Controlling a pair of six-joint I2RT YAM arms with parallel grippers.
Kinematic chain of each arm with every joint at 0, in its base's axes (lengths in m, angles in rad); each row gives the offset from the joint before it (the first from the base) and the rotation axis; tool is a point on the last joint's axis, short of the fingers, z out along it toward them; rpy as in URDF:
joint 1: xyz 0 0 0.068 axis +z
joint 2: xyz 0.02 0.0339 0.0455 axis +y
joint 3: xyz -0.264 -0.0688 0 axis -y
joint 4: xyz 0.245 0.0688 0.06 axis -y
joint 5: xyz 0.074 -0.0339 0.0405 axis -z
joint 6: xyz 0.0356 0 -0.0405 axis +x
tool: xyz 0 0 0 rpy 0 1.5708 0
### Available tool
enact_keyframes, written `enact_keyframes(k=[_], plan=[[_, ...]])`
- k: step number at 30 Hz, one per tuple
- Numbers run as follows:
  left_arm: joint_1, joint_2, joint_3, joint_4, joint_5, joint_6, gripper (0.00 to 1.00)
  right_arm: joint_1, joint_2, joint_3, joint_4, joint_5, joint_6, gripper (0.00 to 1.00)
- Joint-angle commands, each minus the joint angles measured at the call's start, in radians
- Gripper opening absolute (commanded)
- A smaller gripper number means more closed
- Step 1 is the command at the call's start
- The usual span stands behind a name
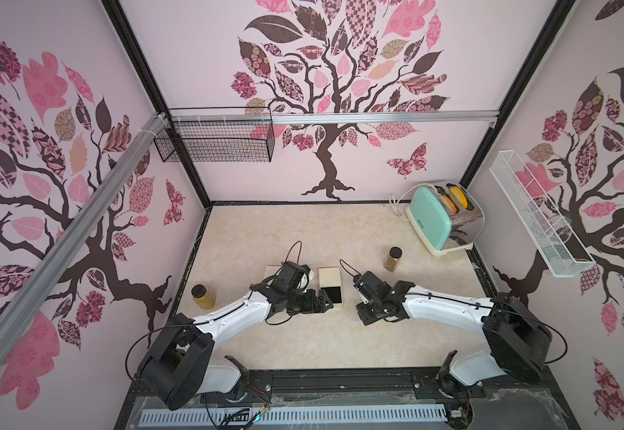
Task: Place the earrings into the drawer-style jewelry box
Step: Pick up the earring from the center of the board.
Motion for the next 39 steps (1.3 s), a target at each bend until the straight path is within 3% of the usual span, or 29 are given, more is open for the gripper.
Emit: enact_keyframes(k=[1,18,30,39], plan=[[-0.003,-0.019,-0.016,0.019,0.017,-0.002,0.98,-0.004,0.02,-0.001,-0.021,-0.034,-0.014,0.3],[-0.003,-0.01,-0.016,0.022,0.018,0.001,0.98,-0.006,0.065,-0.021,-0.002,-0.022,-0.008,0.24],[-0.005,-0.009,-0.019,0.023,0.012,0.001,0.98,-0.005,0.055,-0.032,0.003,-0.028,0.003,0.12],[-0.004,-0.008,-0.017,0.023,0.013,-0.002,0.98,-0.007,0.038,-0.051,0.024,-0.043,0.048,0.09]])
